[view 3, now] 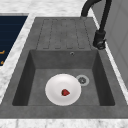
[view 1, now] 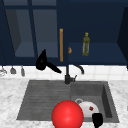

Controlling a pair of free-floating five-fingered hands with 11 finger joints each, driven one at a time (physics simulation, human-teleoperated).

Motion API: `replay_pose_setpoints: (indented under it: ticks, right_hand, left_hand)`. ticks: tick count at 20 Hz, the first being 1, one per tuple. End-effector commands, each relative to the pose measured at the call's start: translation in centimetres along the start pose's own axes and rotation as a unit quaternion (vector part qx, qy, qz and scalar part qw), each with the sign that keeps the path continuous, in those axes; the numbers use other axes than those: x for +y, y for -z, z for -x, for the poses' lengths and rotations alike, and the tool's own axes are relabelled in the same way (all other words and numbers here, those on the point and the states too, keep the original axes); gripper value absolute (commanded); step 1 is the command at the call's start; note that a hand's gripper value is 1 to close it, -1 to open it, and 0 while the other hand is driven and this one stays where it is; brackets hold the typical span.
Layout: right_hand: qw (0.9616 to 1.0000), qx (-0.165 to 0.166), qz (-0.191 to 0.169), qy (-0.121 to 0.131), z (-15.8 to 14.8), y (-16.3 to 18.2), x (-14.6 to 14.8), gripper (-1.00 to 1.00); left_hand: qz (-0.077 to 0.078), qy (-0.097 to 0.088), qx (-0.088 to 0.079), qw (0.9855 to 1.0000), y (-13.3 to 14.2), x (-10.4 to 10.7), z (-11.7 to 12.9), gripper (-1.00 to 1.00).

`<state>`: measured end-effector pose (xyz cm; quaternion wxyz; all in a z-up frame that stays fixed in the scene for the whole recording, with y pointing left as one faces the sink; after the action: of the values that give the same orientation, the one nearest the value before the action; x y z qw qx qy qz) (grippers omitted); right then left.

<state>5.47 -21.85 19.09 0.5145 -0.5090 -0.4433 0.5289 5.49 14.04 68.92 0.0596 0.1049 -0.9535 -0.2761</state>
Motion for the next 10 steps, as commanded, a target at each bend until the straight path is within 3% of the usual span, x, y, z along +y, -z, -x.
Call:
replay_pose_setpoints:
  ticks: [1,4,10]
  right_hand:
    - [1.0000,0.000,0.000,0.000,0.0,0.0,0.0,0.00]
    - [1.0000,0.000,0.000,0.000,0.0,0.0,0.0,0.00]
    - [1.0000,0.000,0.000,0.000,0.0,0.0,0.0,0.00]
  left_hand:
    - [-0.036,-0.003,0.019,0.9992,0.9,0.8,-0.8,-1.00]
    - [-0.048,0.010,0.026,0.9985,1.4,1.3,-2.3,-1.00]
    - [-0.046,0.019,0.030,0.9983,2.8,2.8,-4.3,-1.00]
